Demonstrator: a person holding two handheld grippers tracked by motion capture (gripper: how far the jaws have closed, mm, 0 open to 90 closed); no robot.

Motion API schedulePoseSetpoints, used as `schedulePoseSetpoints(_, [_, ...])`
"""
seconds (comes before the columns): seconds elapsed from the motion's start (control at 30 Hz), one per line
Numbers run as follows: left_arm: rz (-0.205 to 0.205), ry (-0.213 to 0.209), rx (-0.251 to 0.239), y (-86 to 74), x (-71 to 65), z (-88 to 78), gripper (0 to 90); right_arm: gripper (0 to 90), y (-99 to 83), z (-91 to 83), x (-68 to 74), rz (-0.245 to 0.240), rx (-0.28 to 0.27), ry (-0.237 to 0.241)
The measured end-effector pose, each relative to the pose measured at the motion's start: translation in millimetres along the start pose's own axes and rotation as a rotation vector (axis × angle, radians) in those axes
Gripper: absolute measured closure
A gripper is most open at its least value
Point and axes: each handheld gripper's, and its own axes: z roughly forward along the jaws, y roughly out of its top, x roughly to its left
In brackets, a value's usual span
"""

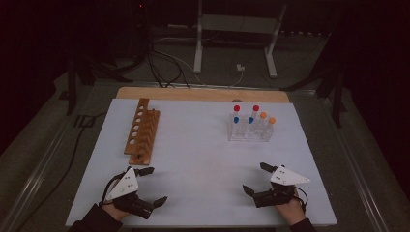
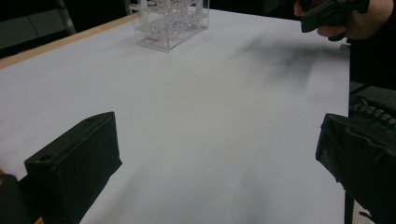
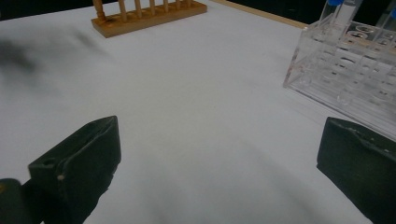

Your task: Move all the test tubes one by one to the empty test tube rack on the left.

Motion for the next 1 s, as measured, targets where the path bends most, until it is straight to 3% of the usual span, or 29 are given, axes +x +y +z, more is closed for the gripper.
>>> schedulePoseSetpoints(0.2, [-0.025,-0.026,0.007,-1.6,-0.9,2.1,0.5,0.0,2.1,0.8,2.4,-0.015,0.016,-0.011])
schedulePoseSetpoints(0.23, [-0.002,-0.013,0.005,-1.6,-2.7,2.6,0.5,0.0,1.8,2.2,2.6,-0.019,0.027,-0.009])
schedulePoseSetpoints(0.37, [0.005,-0.012,-0.003,-2.1,-2.8,2.8,0.5,0.0,1.0,5.3,1.9,-0.005,0.06,0.012])
schedulePoseSetpoints(0.57, [-0.003,-0.012,-0.01,-2.6,-0.8,2.0,0.5,0.0,4.2,2.8,3.8,0.011,0.037,-0.005])
schedulePoseSetpoints(0.63, [-0.002,-0.014,-0.002,-3.2,-1.2,2.7,0.5,0.0,4.6,3.4,4.1,0.015,0.042,0.01])
schedulePoseSetpoints(0.8, [0.004,-0.019,0.015,-2.8,-3.0,5.6,0.5,0.0,6.1,6.5,7.2,0.006,0.111,0.036])
schedulePoseSetpoints(1.0, [0.001,-0.025,0.008,-2.5,-3.3,5.0,0.5,0.0,12.5,7.5,13.0,-0.005,0.123,0.044])
